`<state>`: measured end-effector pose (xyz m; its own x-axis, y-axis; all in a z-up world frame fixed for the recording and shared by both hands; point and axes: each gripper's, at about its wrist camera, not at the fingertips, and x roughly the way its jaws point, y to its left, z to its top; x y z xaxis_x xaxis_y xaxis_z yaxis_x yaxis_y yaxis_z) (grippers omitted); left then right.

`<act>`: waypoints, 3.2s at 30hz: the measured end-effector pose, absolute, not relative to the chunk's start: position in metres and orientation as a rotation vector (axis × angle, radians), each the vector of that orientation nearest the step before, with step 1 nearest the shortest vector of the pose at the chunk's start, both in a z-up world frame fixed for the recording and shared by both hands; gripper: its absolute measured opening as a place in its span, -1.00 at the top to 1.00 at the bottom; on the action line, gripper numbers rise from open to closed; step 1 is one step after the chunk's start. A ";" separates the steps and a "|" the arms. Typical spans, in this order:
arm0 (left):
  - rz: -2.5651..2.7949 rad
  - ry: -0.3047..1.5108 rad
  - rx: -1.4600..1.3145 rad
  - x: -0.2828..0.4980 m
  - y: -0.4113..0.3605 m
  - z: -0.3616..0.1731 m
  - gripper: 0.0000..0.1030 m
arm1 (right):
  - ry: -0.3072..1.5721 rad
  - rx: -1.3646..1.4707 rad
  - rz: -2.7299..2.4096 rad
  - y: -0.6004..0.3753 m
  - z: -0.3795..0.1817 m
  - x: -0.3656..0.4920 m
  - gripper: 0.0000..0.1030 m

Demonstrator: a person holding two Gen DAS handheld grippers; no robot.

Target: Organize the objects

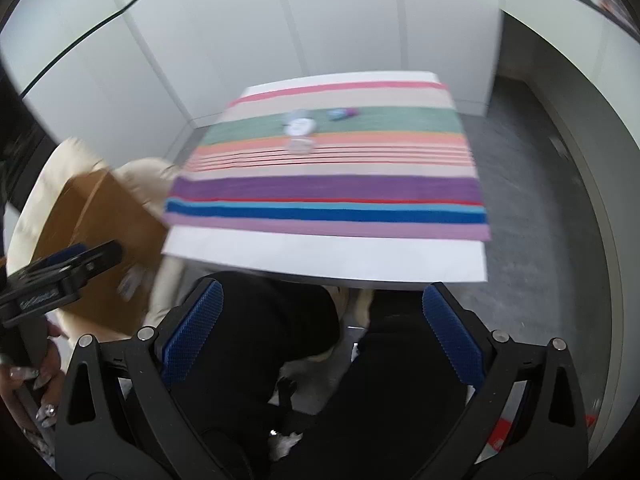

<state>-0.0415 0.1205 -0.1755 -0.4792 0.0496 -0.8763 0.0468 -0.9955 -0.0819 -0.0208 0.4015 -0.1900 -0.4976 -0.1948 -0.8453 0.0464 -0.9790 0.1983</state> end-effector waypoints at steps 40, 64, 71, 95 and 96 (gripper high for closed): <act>2.545 -0.152 -1.665 -0.327 0.169 -0.362 -0.92 | -0.007 1.528 -2.570 0.395 -0.358 -0.363 -0.98; 2.572 0.110 -1.584 -0.343 0.221 -0.373 -0.14 | 0.133 1.508 -2.664 0.404 -0.373 -0.369 -0.17; 2.571 0.059 -1.580 -0.343 0.221 -0.373 -0.14 | 0.103 1.539 -2.689 0.428 -0.369 -0.355 -0.17; 2.682 -0.076 -1.514 -0.354 0.195 -0.219 -0.14 | 0.119 1.451 -2.725 0.416 -0.217 -0.337 -0.17; 2.694 -0.060 -1.498 -0.353 0.196 -0.209 -0.14 | 0.116 1.435 -2.733 0.414 -0.203 -0.334 -0.17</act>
